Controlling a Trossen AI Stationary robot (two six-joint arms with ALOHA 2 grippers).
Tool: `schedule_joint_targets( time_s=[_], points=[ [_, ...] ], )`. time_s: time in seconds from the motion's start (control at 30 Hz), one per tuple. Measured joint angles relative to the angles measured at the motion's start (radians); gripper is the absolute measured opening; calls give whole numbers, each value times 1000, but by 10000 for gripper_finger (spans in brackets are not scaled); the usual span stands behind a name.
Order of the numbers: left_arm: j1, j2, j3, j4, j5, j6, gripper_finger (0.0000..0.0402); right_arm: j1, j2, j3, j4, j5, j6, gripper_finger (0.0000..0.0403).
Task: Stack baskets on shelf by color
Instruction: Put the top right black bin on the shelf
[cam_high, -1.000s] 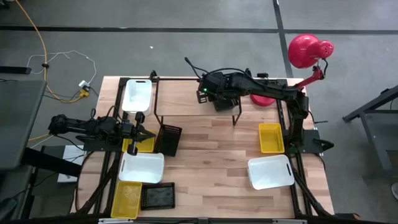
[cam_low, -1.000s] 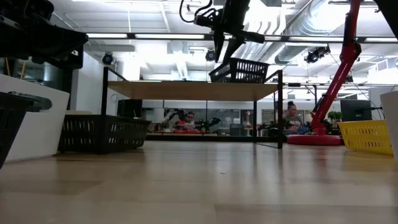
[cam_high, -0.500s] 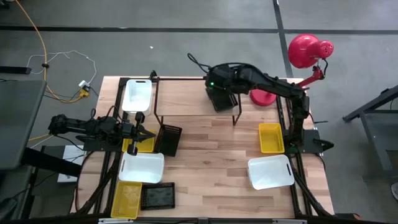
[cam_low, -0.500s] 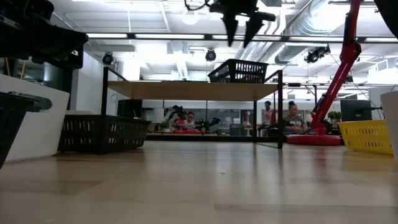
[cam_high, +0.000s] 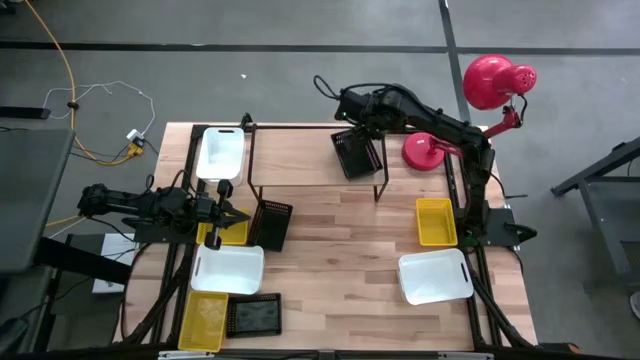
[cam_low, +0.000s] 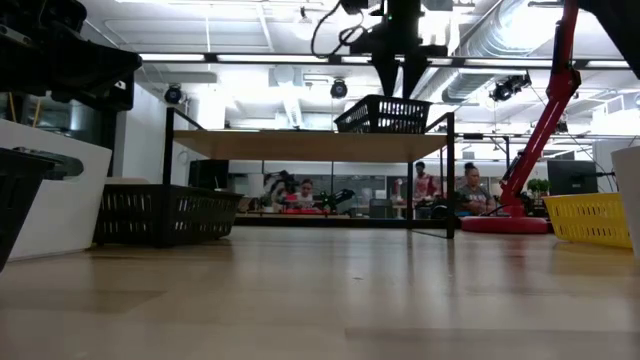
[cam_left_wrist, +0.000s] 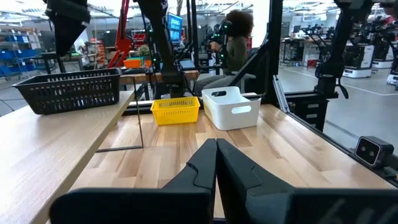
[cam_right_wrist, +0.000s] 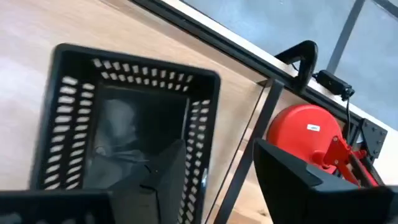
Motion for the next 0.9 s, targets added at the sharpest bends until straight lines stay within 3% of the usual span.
schedule_joint_targets(
  time_s=[0.3, 0.67, 0.9],
  points=[
    [0, 0, 0, 0, 0, 0, 0, -66, 56, 0, 41, -131, -94, 165],
    [0, 0, 0, 0, 0, 0, 0, -99, 99, 0, 35, -136, -90, 163],
    [0, 0, 0, 0, 0, 0, 0, -103, 99, 0, 30, -128, -33, 96]
  ],
)
